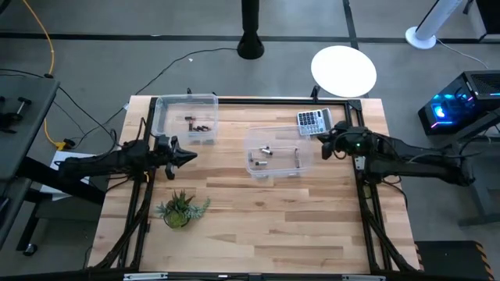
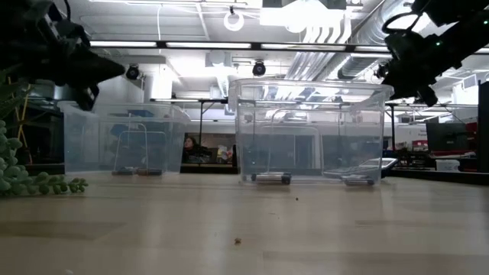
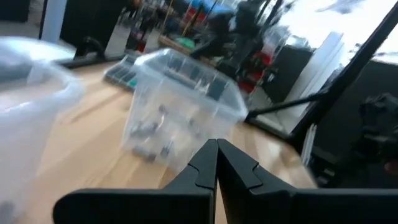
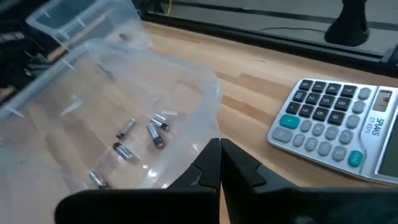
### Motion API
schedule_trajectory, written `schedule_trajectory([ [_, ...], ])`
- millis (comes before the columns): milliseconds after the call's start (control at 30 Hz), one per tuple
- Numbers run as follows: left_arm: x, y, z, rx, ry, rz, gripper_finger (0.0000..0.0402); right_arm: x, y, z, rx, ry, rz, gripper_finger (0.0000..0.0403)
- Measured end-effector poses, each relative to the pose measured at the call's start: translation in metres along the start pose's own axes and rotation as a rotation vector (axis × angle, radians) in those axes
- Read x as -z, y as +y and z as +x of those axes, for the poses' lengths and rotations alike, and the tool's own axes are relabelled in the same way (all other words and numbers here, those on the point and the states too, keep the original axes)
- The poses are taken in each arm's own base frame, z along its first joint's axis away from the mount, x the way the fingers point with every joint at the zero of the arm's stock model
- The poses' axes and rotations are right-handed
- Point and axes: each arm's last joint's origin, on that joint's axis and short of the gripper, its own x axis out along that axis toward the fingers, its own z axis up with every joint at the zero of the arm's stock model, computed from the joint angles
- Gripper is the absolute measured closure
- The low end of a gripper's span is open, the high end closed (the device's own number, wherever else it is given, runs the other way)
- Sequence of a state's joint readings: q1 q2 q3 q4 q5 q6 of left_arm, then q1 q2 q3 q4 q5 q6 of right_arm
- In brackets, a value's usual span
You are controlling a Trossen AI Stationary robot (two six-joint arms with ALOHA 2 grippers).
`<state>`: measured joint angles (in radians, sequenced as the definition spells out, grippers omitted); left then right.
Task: Sort batteries
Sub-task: Adjust the bottom transparent bin
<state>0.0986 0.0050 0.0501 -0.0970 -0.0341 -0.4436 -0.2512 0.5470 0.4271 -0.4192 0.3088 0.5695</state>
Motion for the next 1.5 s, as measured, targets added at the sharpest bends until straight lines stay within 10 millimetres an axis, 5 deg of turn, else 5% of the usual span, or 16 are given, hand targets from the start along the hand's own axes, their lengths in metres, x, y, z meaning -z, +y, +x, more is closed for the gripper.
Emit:
schedule_trajectory([
  [533, 0.003, 0.001, 0.003, 0.047, -0.051, 0.008, 0.0402, 0.02, 0.011, -0.003, -0.115, 0.219, -0.003, 0.0403],
  [1167, 0.003, 0.001, 0.003, 0.048, -0.051, 0.008, 0.0402, 0.027, 0.057, 0.038, -0.287, 0.188, -0.078, 0.0403],
  [1500, 0.003, 0.001, 0.003, 0.048, -0.051, 0.008, 0.0402, 0.021, 0.046, 0.015, -0.288, 0.16, -0.099, 0.0403],
])
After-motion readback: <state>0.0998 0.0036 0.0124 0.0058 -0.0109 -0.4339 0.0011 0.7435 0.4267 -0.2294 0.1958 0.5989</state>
